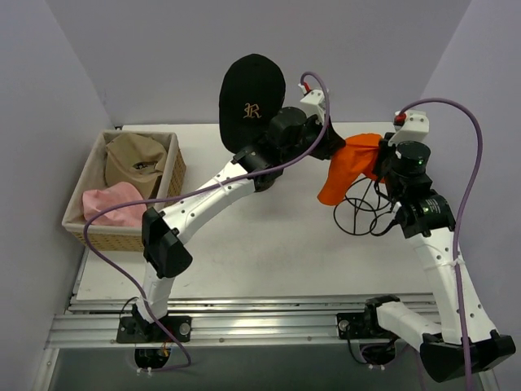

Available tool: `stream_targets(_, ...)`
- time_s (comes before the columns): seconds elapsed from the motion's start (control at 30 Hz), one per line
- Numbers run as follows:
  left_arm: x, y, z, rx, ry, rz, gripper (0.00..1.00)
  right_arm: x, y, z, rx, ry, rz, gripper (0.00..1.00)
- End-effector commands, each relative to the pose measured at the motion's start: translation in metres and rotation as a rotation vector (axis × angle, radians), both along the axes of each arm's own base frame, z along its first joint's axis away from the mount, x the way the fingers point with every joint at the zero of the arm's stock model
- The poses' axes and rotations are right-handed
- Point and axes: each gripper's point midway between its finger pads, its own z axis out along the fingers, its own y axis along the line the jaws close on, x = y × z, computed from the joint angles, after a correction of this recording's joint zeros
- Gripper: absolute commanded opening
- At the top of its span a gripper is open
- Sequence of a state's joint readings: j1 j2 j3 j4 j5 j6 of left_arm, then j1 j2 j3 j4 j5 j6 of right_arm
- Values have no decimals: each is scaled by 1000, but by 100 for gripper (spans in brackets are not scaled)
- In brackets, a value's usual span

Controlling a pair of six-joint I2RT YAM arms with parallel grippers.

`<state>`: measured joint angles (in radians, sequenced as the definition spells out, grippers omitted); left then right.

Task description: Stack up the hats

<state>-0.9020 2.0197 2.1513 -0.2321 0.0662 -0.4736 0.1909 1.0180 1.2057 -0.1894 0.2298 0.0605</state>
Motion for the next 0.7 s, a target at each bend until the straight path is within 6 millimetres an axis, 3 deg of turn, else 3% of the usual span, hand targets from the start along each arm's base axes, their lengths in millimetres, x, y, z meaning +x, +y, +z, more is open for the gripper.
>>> stream_targets(0.0,17,11,16,-20,-63,47,2,-16,-33,9,12,-26,-143,0)
stream_targets(0.13,19,11,13,-20,-62,53,2,-4,-33,19,5,-36,-136,0)
stream_targets(0.17,19,10,14,-22,-64,53,2,-2,-33,32,4,-59,-133,0)
stream_targets(0.23,18,11,16,-28,-64,55,2,4,-28,38,1,-51,-107,0)
stream_targets(0.27,18,12,18,-31,-67,56,2,4,-27,53,2,-76,-98,0)
stream_targets(0.33,17,13,20,-34,-68,63,2,6,-25,56,-1,-62,-84,0)
stream_targets(0.47,16,14,22,-41,-67,63,2,1,-22,55,-5,-33,-59,0)
stream_targets(0.67,13,10,10,-28,-49,51,2,-11,-22,22,-3,42,-58,0)
